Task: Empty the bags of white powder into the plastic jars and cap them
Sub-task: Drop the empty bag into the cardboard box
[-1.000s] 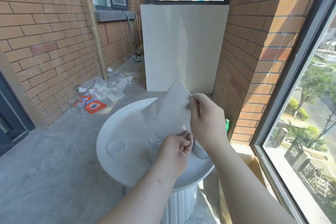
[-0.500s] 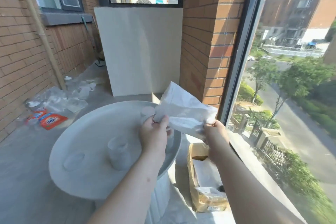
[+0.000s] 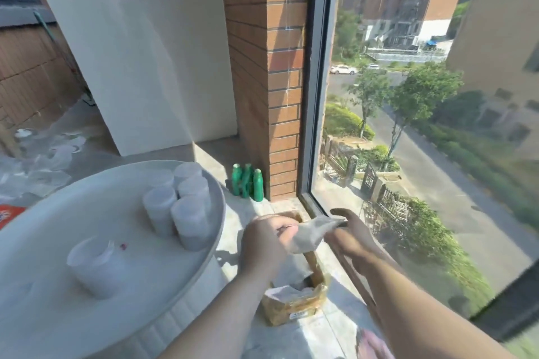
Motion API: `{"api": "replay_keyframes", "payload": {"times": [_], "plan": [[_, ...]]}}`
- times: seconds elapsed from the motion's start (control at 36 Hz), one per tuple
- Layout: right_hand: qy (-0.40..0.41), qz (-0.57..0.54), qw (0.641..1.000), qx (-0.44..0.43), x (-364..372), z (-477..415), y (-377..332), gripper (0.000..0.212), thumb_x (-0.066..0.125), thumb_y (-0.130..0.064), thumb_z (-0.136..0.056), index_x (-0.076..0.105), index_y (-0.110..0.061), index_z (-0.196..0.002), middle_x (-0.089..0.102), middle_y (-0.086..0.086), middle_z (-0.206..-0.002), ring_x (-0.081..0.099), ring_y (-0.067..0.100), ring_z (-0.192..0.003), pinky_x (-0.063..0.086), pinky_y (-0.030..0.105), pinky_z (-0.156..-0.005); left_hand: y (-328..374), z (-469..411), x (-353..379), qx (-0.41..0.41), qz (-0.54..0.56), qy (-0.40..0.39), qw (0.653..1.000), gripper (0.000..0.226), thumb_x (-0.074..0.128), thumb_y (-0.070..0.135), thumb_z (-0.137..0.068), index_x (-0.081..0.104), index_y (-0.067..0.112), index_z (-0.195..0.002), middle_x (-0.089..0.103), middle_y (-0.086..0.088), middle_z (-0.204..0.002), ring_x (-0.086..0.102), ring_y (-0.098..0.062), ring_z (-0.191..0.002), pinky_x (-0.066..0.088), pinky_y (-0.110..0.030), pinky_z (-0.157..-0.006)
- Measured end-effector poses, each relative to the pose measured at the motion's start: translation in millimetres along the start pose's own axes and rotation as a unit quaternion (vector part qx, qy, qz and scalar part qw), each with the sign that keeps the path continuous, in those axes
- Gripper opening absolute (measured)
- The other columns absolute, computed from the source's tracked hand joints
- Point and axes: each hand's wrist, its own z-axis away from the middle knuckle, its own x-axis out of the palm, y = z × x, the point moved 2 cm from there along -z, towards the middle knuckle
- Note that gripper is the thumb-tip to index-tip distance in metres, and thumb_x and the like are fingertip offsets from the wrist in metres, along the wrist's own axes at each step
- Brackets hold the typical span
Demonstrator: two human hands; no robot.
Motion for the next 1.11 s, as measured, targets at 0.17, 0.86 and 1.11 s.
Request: {"api": "replay_keyframes", "payload": {"times": [0.17, 0.86, 1.11], "plan": [[-0.028, -0.167, 0.975, 0.147, -2.2, -29.7, 27.8, 0.025, 0.053, -0.005, -0.089, 0.073, -0.013, -0.102, 0.072, 0.007, -0.103, 0.075, 0.029, -0.072, 0.040, 0.028, -0.056, -37.9, -0.4, 33.9, 0.007, -0.014, 0.006, 1.000, 0.014, 0.072, 0.009, -0.083, 0.081, 0.019, -0.087, 0.072, 0.011, -0.086, 0.066, -0.007, -0.082, 0.038, 0.000, -0.071], [-0.145, 0.333, 0.930, 0.055, 40.7, -45.8, 52.9, 0.044, 0.048, 0.007, -0.084, 0.071, -0.007, -0.119, 0.068, 0.011, -0.123, 0.062, 0.027, -0.112, 0.054, 0.035, -0.095, -84.1, -5.3, 68.3, -0.097, -0.143, -0.162, 0.971, 0.043, 0.047, 0.013, -0.086, 0.066, 0.035, -0.118, 0.068, 0.011, -0.116, 0.063, -0.013, -0.109, 0.050, -0.025, -0.093], [-0.039, 0.202, 0.976, -0.068, 48.8, -21.5, -32.2, 0.028, 0.050, 0.000, -0.093, 0.071, -0.002, -0.110, 0.071, 0.014, -0.115, 0.064, 0.028, -0.106, 0.042, 0.023, -0.077, -19.0, -19.4, 8.4, -0.065, 0.052, -0.044, 0.996, 0.034, 0.052, 0.005, -0.089, 0.066, 0.029, -0.107, 0.069, 0.014, -0.104, 0.068, -0.008, -0.090, 0.053, -0.022, -0.085]]}}
